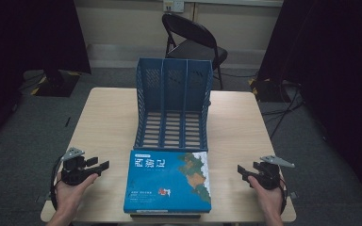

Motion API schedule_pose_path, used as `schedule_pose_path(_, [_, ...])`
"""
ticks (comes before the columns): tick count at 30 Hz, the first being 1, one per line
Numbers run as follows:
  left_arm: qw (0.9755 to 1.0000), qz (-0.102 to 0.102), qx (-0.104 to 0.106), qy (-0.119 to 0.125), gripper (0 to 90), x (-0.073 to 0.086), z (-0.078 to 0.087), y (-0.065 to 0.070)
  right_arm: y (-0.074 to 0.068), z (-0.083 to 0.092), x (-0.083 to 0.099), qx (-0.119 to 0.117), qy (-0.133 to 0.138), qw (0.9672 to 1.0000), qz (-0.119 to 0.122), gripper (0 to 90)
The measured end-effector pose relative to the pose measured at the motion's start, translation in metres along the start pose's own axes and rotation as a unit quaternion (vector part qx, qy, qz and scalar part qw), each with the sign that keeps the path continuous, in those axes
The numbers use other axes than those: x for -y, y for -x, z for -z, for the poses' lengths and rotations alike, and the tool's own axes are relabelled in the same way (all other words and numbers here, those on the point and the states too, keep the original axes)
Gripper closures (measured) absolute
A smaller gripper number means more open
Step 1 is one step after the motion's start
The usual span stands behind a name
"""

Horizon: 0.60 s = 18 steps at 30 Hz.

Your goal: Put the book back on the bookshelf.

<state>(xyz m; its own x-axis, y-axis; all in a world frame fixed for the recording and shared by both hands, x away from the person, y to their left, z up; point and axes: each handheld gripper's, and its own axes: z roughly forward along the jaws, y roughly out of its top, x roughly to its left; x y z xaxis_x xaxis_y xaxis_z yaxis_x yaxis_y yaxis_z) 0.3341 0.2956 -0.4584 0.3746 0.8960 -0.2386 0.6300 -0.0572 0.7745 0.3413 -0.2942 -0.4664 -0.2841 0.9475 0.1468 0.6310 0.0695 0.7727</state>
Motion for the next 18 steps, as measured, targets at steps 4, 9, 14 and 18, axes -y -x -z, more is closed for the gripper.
schedule_pose_path(4, [0.9999,0.009,0.000,-0.008,42.0,-0.001,0.000,0.002,-0.002,0.000,0.000,-0.011,0.000,0.9999,0.008,32.2])
schedule_pose_path(9, [0.9999,0.009,0.009,-0.011,39.2,-0.003,0.000,0.007,-0.008,-0.002,-0.001,-0.013,-0.003,0.9996,0.025,33.5])
schedule_pose_path(14, [0.9999,-0.001,0.005,-0.013,37.8,-0.003,0.001,0.013,-0.016,-0.005,-0.001,-0.025,-0.011,0.9990,0.034,34.7])
schedule_pose_path(18, [0.9997,-0.008,0.018,-0.017,39.7,-0.005,0.005,0.015,-0.020,-0.002,-0.003,-0.049,-0.002,0.9980,0.040,39.6])
